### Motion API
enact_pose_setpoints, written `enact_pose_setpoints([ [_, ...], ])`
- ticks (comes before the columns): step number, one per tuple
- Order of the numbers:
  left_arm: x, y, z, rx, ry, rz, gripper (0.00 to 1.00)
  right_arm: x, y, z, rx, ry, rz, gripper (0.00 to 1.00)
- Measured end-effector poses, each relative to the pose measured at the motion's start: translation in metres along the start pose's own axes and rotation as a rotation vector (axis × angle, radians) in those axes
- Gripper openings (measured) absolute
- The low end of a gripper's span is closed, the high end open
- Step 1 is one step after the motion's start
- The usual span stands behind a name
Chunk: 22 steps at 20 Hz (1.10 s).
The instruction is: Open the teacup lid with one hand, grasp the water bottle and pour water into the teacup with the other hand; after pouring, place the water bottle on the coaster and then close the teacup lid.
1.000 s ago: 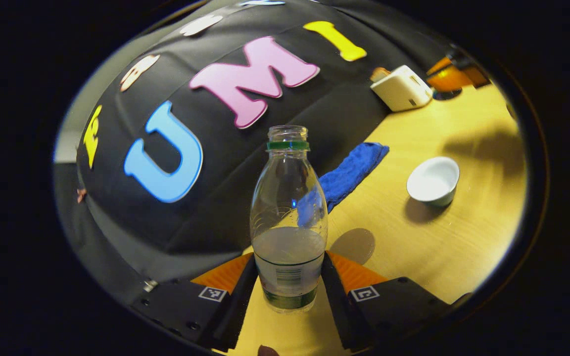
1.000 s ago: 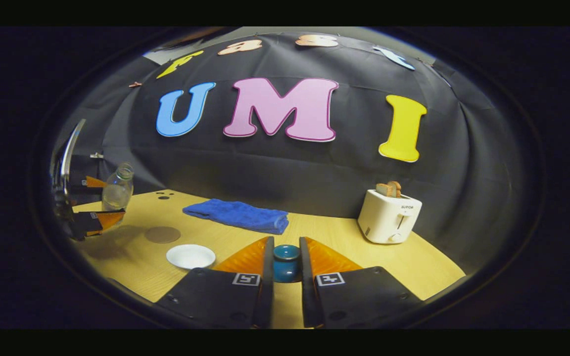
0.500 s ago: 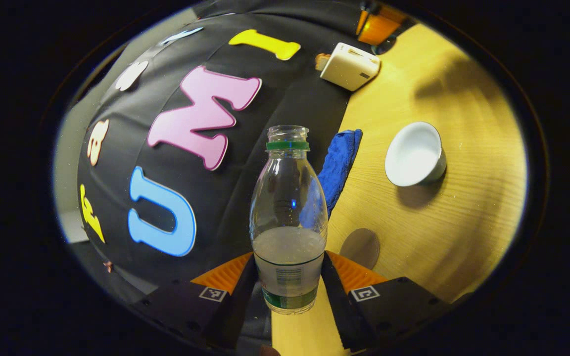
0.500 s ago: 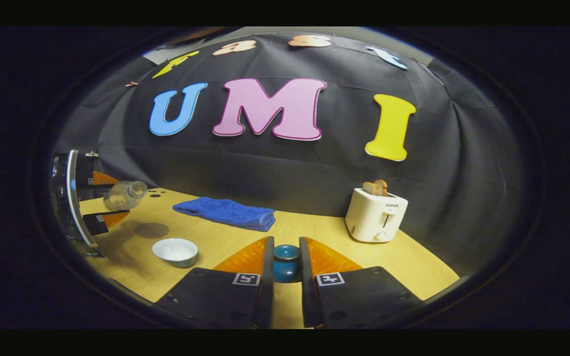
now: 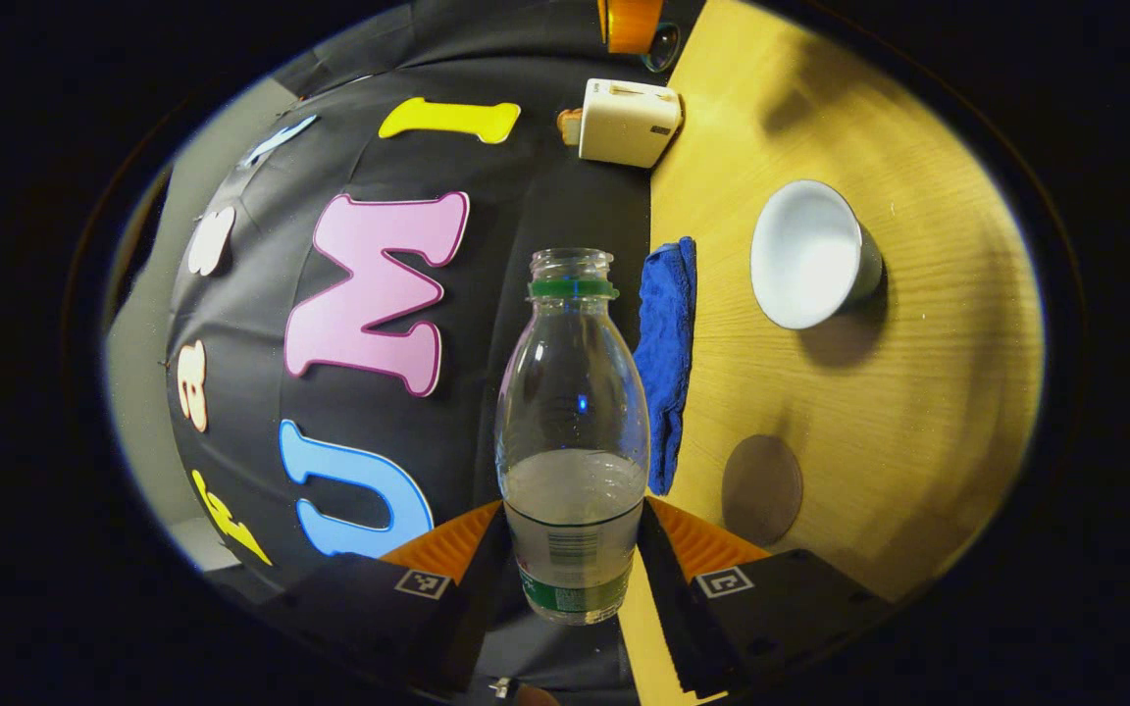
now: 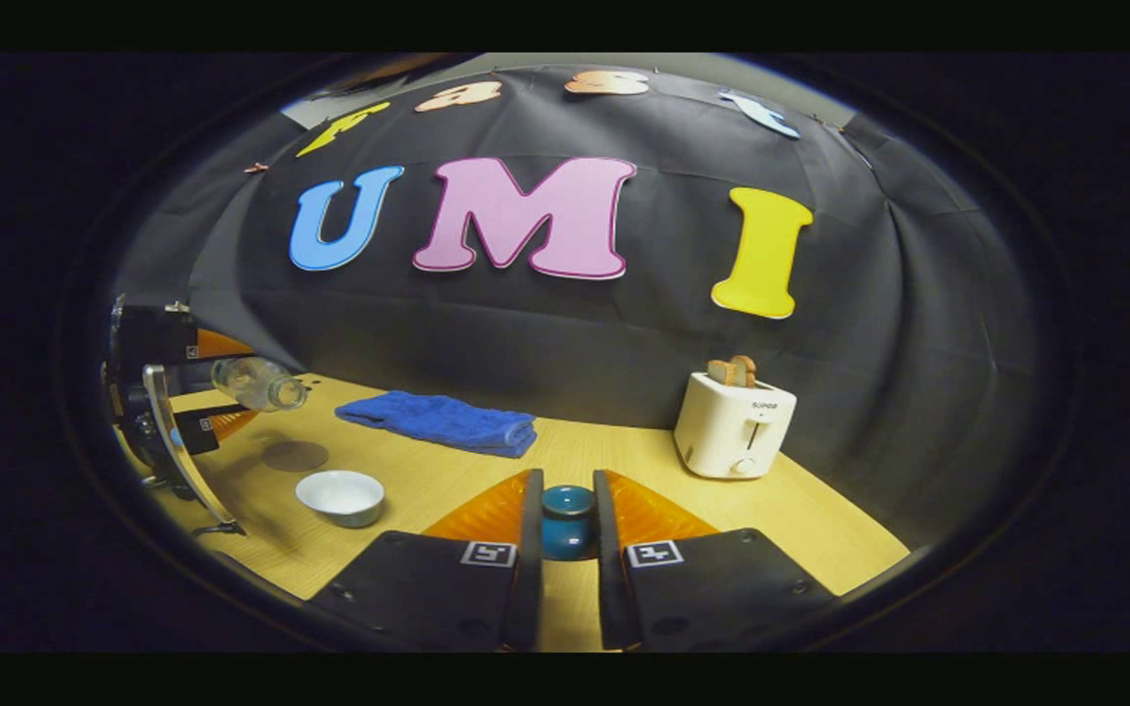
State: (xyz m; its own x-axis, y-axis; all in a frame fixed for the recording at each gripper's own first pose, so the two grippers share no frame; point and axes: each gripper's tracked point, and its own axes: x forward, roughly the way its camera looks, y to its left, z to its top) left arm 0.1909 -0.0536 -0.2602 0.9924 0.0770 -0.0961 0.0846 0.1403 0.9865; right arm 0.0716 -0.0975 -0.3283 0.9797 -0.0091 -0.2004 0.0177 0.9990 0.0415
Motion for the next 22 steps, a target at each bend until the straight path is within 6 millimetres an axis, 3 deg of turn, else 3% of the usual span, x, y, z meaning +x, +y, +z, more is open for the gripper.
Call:
enact_pose_setpoints([
  [5,0.008,0.000,-0.004,0.081,-0.010,0.018,0.76,-0.002,-0.002,0.001,-0.004,-0.001,-0.004,0.31],
  [6,0.008,0.000,-0.003,0.098,-0.015,0.020,0.76,-0.002,-0.001,0.001,-0.007,-0.002,-0.005,0.26],
  [7,0.009,-0.002,-0.002,0.117,-0.020,0.024,0.76,-0.003,-0.001,0.001,-0.009,-0.003,-0.004,0.31],
  [9,0.013,-0.005,-0.003,0.158,-0.033,0.030,0.76,-0.003,-0.002,0.001,-0.017,-0.003,-0.003,0.31],
  [10,0.013,-0.006,-0.004,0.173,-0.038,0.029,0.75,-0.003,-0.002,0.000,-0.019,-0.002,-0.002,0.26],
  [11,0.014,-0.009,-0.004,0.185,-0.043,0.029,0.75,-0.003,-0.002,0.000,-0.020,-0.001,-0.002,0.31],
  [12,0.014,-0.010,-0.004,0.197,-0.048,0.028,0.76,-0.002,-0.002,-0.001,-0.020,-0.002,-0.002,0.26],
  [13,0.015,-0.012,-0.004,0.209,-0.054,0.032,0.76,-0.002,-0.003,0.000,-0.020,-0.002,-0.003,0.31],
  [22,0.017,-0.011,0.000,0.286,-0.100,0.064,0.76,-0.003,-0.003,0.001,-0.023,-0.005,-0.007,0.31],
])
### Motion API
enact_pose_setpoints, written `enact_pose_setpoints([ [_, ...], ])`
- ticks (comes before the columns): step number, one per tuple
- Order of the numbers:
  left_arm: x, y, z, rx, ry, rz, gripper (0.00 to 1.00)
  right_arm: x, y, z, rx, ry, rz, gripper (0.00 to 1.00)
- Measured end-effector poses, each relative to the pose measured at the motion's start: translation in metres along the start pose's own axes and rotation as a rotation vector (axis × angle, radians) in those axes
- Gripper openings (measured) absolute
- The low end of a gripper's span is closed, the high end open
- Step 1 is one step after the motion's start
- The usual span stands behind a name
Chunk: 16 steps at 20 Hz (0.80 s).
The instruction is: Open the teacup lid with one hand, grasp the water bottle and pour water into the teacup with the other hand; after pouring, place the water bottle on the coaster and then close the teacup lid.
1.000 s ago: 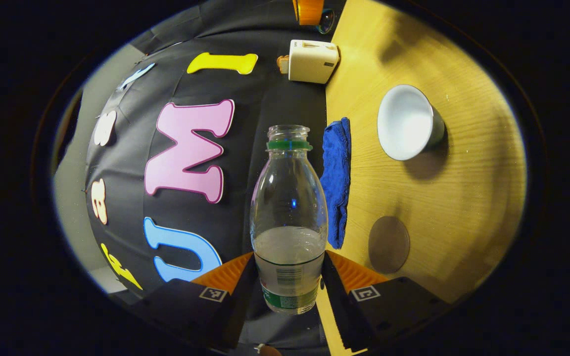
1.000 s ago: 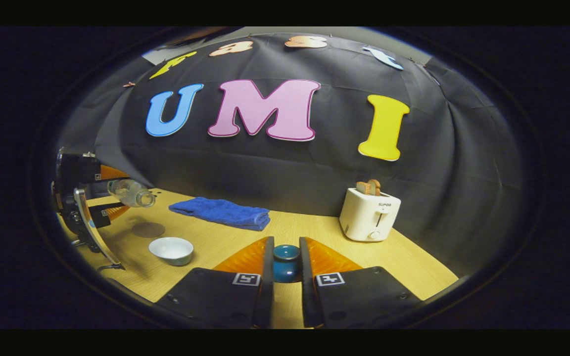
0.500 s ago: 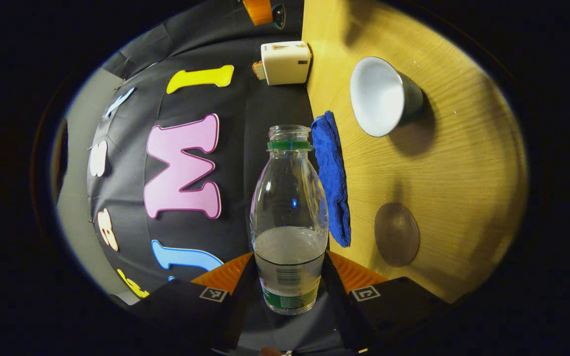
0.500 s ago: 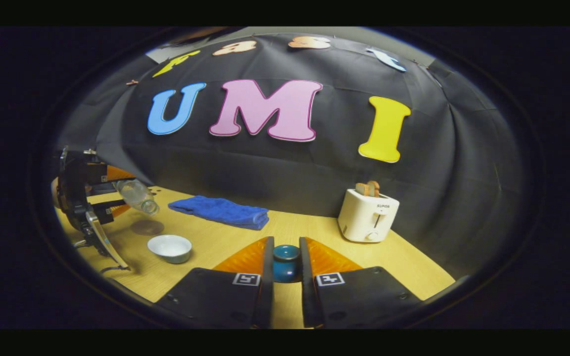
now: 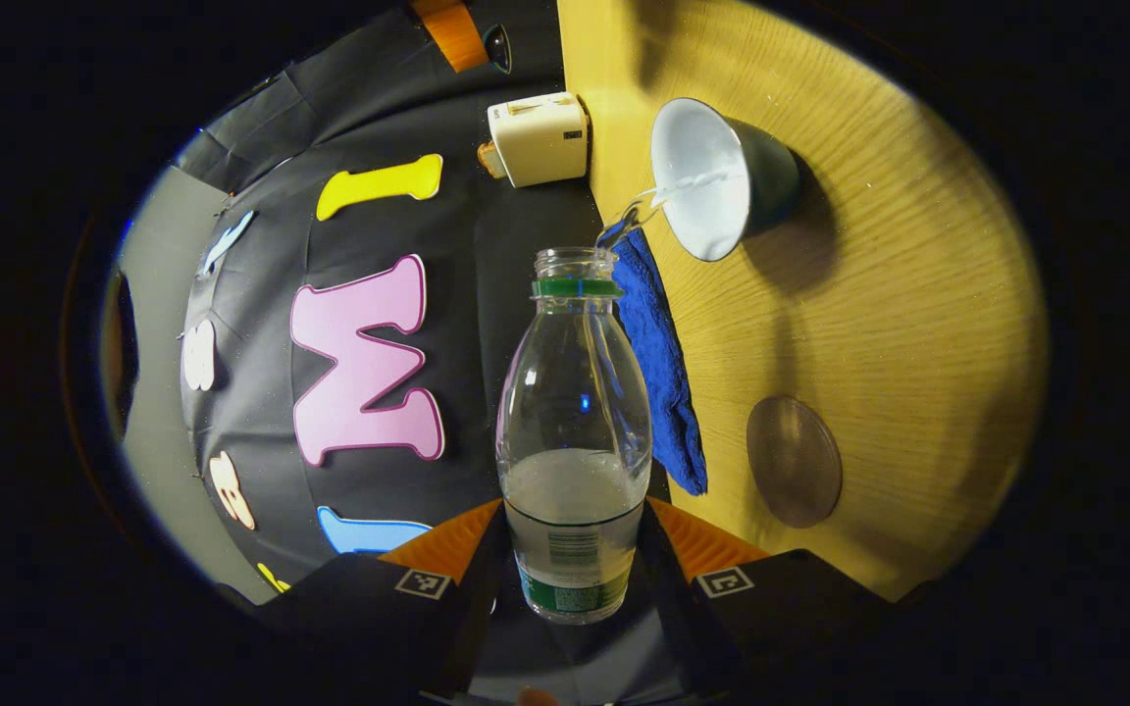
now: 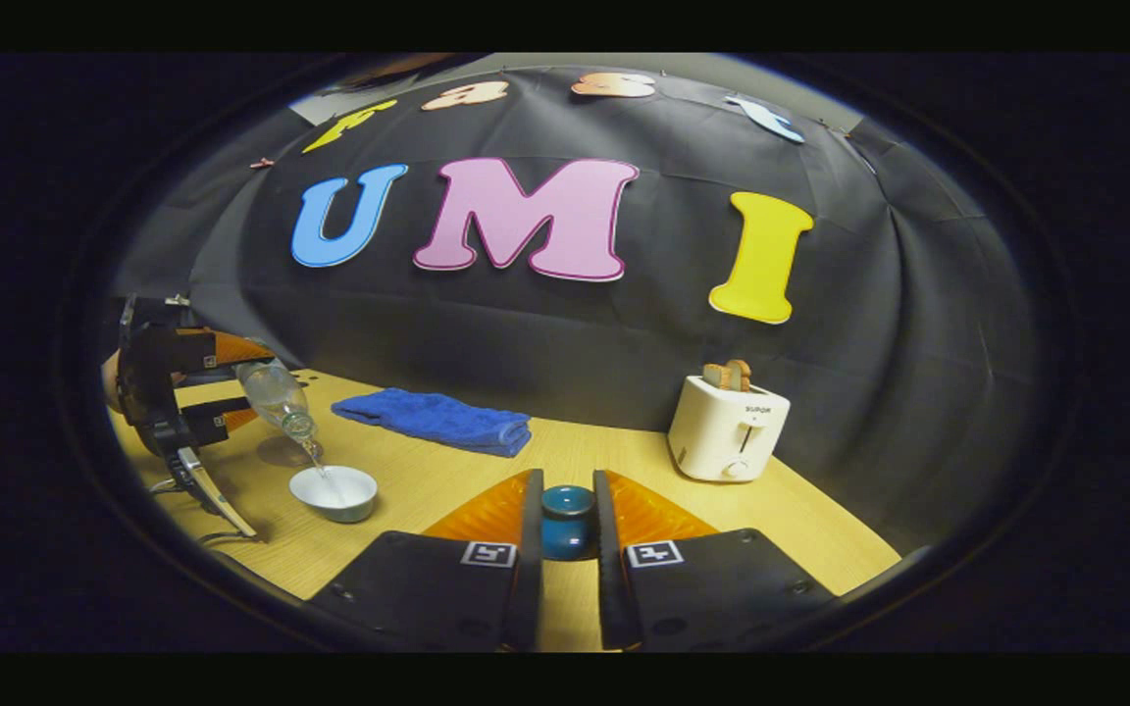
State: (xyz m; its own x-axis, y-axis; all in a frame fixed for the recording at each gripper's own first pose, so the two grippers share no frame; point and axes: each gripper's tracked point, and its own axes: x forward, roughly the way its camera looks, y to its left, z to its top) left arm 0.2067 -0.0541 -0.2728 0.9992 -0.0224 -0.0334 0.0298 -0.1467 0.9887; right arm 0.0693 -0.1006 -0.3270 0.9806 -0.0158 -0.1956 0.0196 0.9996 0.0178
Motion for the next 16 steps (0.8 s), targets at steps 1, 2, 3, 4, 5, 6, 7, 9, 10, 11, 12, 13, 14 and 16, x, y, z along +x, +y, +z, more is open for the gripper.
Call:
enact_pose_setpoints([
  [1,0.000,0.000,0.000,0.005,-0.002,0.004,0.75,-0.001,0.000,0.001,-0.001,-0.001,0.000,0.31],
  [2,0.000,0.002,-0.001,0.010,-0.005,0.010,0.75,-0.001,-0.001,0.000,-0.001,-0.002,0.000,0.31],
  [3,0.000,0.004,0.000,0.016,-0.009,0.020,0.75,-0.001,0.000,0.001,-0.001,-0.003,0.001,0.31],
  [4,0.001,0.006,-0.001,0.021,-0.013,0.028,0.76,-0.001,0.001,0.001,-0.001,-0.003,0.002,0.31],
  [5,0.002,0.007,-0.001,0.028,-0.018,0.035,0.76,-0.001,0.001,0.002,-0.002,-0.004,0.002,0.31],
  [6,0.001,0.008,-0.001,0.037,-0.023,0.041,0.76,-0.002,0.002,0.002,-0.002,-0.006,0.003,0.31],
  [7,0.002,0.008,0.000,0.047,-0.028,0.045,0.76,-0.001,0.002,0.002,-0.003,-0.006,0.004,0.31],
  [9,0.003,0.010,0.000,0.067,-0.043,0.056,0.76,-0.002,0.002,0.003,-0.006,-0.007,0.004,0.31],
  [10,0.004,0.013,-0.001,0.076,-0.053,0.065,0.76,-0.002,0.002,0.003,-0.007,-0.007,0.004,0.31],
  [11,0.005,0.013,0.000,0.081,-0.062,0.073,0.76,-0.003,0.002,0.003,-0.007,-0.008,0.005,0.31],
  [12,0.004,0.017,0.000,0.086,-0.070,0.086,0.75,-0.004,0.002,0.003,-0.009,-0.008,0.006,0.31],
  [13,0.005,0.020,0.001,0.091,-0.076,0.095,0.75,-0.004,0.003,0.004,-0.010,-0.009,0.005,0.31],
  [14,0.005,0.022,0.002,0.094,-0.083,0.100,0.75,-0.005,0.001,0.004,-0.013,-0.010,0.002,0.31],
  [16,0.006,0.027,0.004,0.109,-0.101,0.116,0.75,-0.005,0.001,0.005,-0.015,-0.012,-0.002,0.31],
])
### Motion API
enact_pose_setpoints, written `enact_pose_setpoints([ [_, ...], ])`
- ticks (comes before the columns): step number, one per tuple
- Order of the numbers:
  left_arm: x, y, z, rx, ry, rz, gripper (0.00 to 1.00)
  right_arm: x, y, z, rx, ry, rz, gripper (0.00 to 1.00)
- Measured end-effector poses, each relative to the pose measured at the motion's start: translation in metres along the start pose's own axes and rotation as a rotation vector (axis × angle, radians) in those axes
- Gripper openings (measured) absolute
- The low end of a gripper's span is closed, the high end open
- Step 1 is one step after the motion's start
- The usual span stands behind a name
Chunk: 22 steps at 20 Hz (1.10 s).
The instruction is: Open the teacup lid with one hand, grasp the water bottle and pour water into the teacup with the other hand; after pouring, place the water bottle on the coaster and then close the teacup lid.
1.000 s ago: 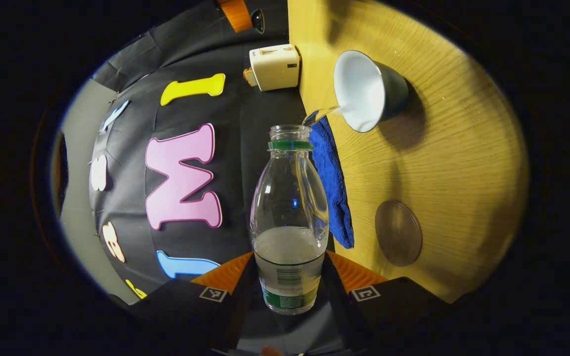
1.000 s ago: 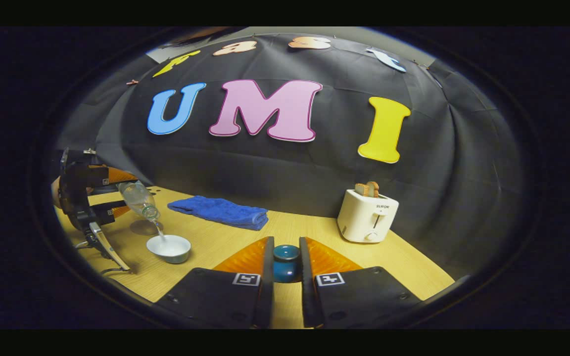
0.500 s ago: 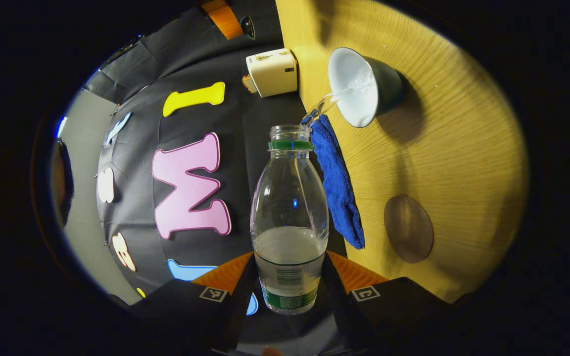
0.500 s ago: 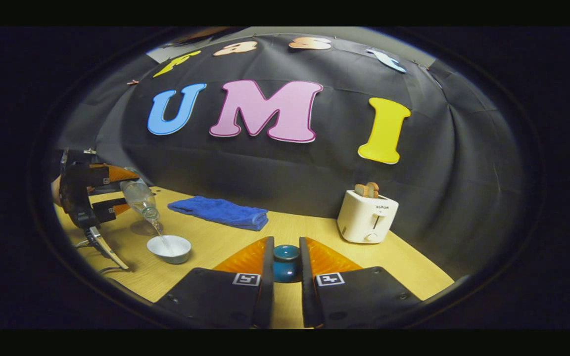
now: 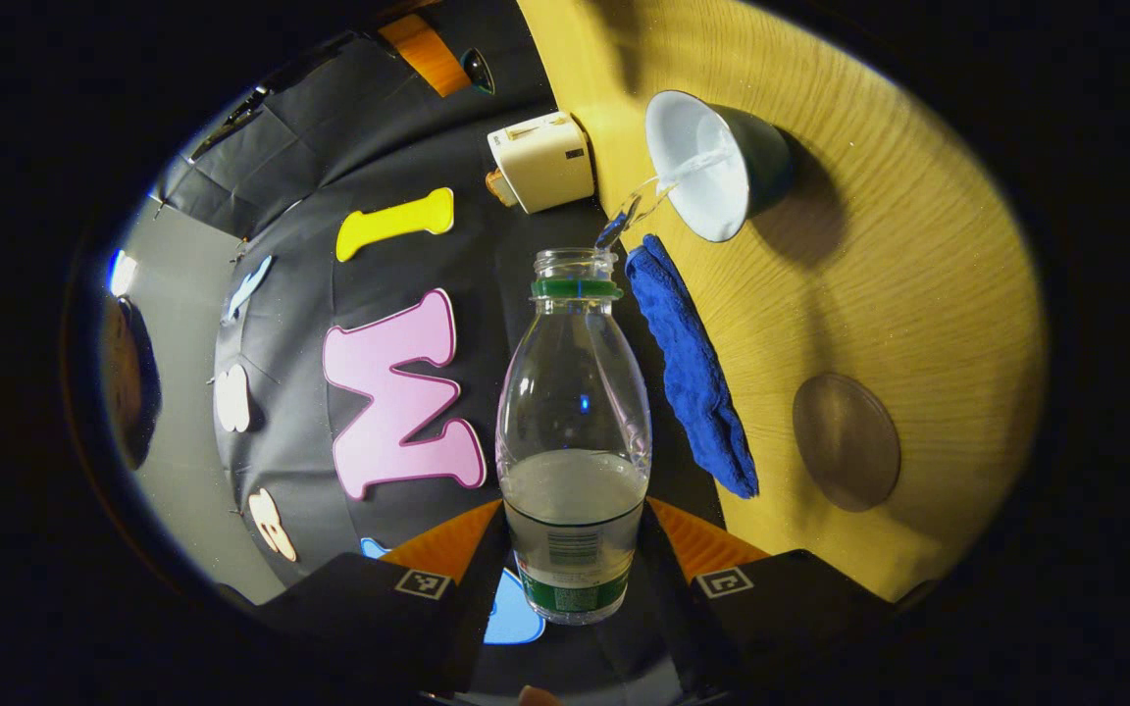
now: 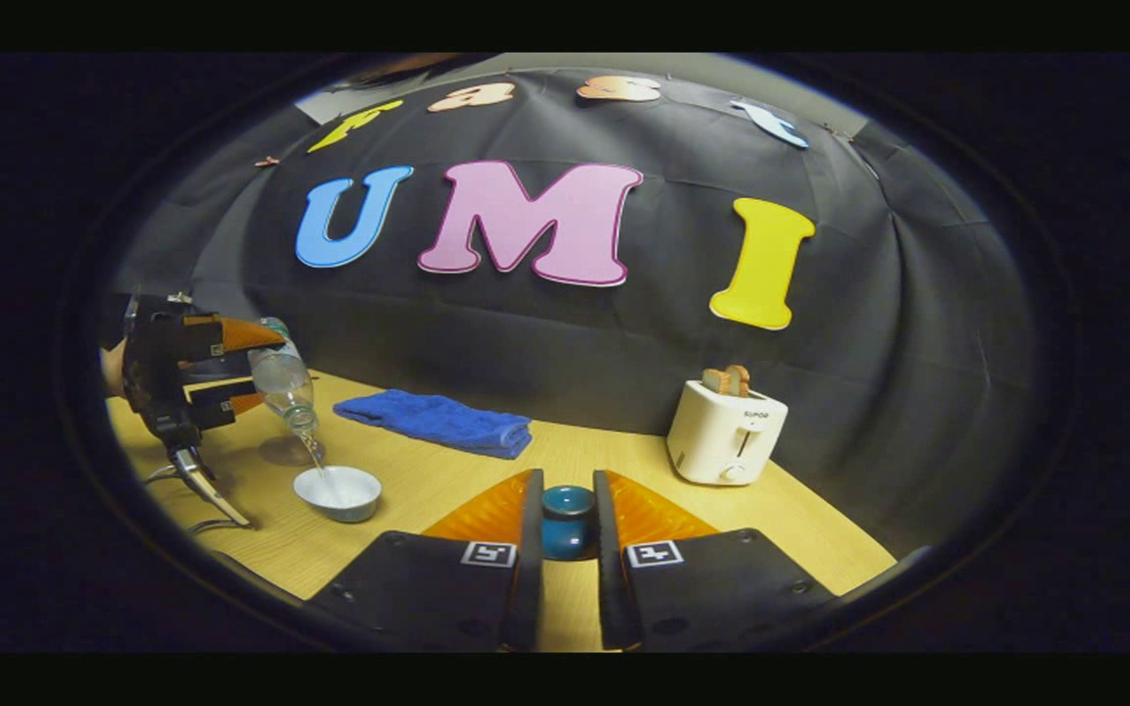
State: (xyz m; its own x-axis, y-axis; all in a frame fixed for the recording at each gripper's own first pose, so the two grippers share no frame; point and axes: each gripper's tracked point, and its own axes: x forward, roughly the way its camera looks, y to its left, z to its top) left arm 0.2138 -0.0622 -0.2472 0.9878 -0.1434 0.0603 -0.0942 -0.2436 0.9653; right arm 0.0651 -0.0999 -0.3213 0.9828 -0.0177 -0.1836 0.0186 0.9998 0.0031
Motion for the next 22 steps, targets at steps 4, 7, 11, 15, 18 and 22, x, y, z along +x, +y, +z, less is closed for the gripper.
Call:
enact_pose_setpoints([
  [4,0.006,0.009,0.003,0.049,-0.032,0.029,0.75,-0.001,0.000,0.003,0.000,-0.008,-0.001,0.26],
  [7,0.008,0.018,0.000,0.076,-0.040,0.066,0.75,-0.003,-0.001,0.004,-0.003,-0.012,-0.003,0.26],
  [11,0.011,0.033,0.004,0.105,-0.080,0.129,0.75,-0.004,0.001,0.006,-0.015,-0.018,0.003,0.31],
  [15,0.016,0.040,0.003,0.155,-0.115,0.162,0.75,-0.006,0.003,0.007,-0.011,-0.021,0.006,0.31],
  [18,0.020,0.051,0.002,0.178,-0.137,0.202,0.76,-0.007,0.005,0.007,-0.013,-0.022,0.008,0.31],
  [22,0.023,0.059,0.012,0.213,-0.179,0.236,0.75,-0.007,0.005,0.008,-0.011,-0.025,0.005,0.31],
])
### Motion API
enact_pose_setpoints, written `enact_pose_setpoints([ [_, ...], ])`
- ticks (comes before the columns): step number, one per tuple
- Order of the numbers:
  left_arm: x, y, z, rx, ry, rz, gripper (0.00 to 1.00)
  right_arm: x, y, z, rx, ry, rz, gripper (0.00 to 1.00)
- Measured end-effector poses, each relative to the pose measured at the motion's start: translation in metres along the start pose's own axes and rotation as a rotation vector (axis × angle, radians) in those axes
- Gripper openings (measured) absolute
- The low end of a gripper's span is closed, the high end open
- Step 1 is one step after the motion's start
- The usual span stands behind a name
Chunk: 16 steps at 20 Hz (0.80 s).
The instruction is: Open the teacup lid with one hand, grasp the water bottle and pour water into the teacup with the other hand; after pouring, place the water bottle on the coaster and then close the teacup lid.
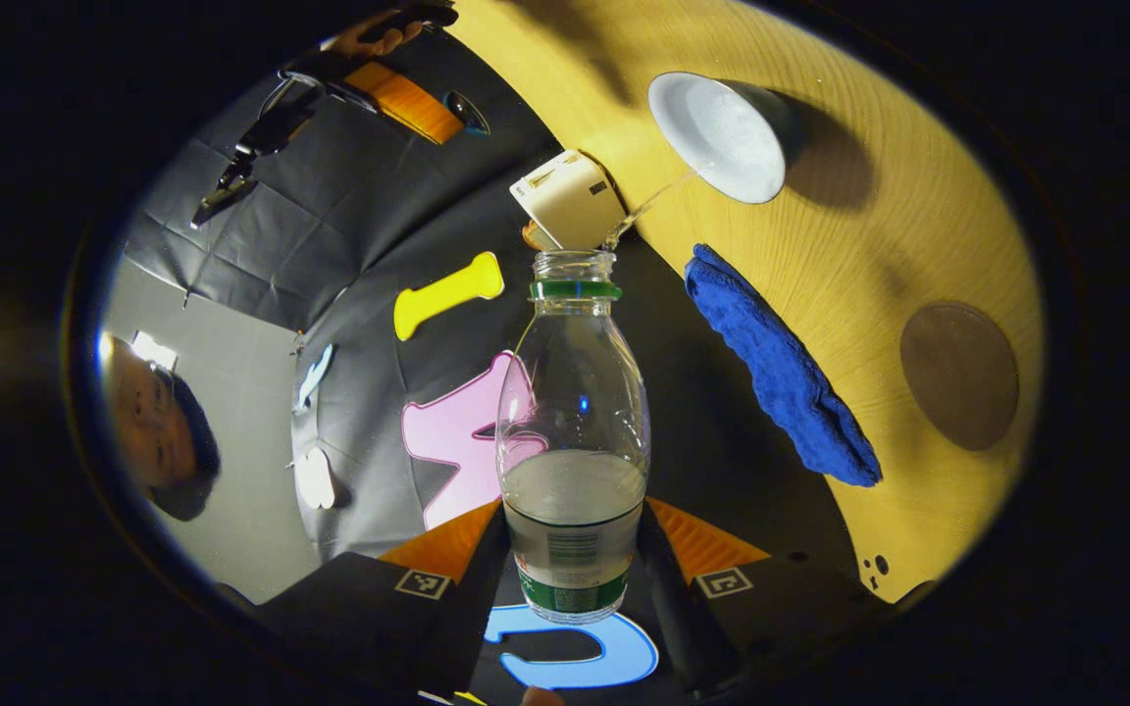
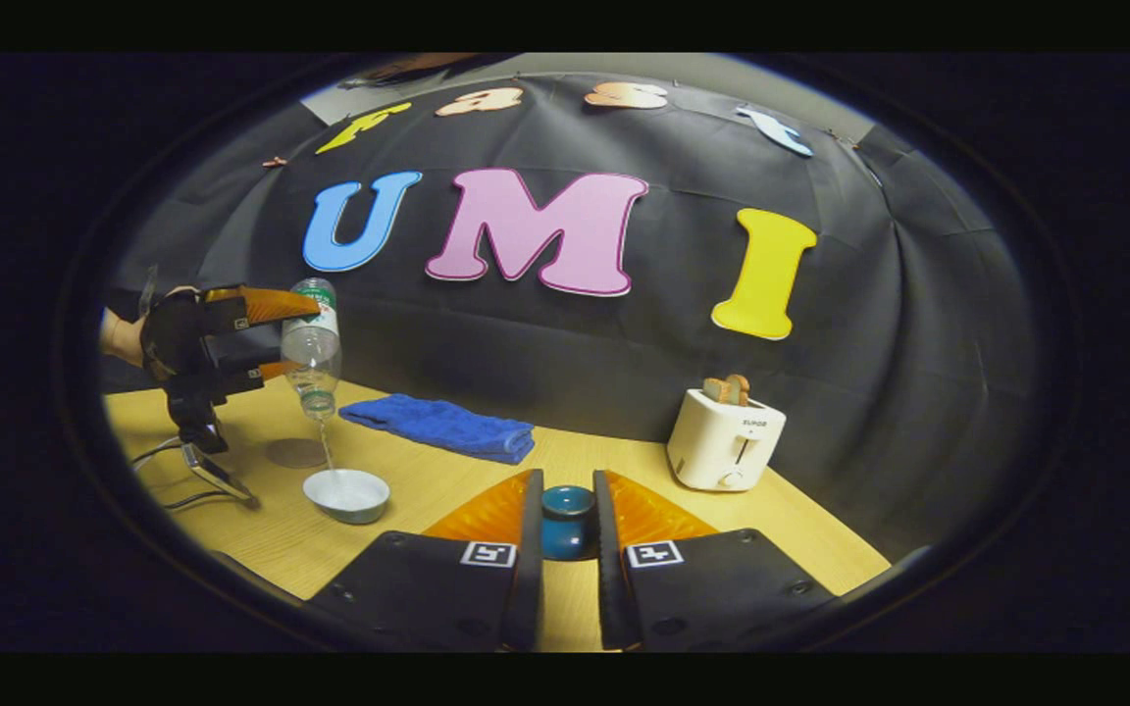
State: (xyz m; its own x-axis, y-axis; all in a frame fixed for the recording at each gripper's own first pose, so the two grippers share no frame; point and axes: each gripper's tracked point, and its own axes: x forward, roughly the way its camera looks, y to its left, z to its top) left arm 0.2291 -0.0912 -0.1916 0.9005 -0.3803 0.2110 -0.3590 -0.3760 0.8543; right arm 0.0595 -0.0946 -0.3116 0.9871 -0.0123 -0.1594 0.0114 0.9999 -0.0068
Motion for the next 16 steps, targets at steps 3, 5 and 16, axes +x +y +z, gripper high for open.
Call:
enact_pose_setpoints([
  [3,0.004,-0.002,0.002,0.021,-0.021,0.000,0.75,0.000,-0.001,0.000,0.000,-0.002,-0.005,0.31],
  [5,0.005,-0.002,0.003,0.028,-0.033,0.003,0.75,-0.001,-0.001,-0.001,0.003,-0.001,-0.008,0.31],
  [16,-0.004,-0.014,-0.008,-0.072,0.025,-0.063,0.75,0.002,0.005,-0.002,0.009,0.004,0.000,0.31],
])
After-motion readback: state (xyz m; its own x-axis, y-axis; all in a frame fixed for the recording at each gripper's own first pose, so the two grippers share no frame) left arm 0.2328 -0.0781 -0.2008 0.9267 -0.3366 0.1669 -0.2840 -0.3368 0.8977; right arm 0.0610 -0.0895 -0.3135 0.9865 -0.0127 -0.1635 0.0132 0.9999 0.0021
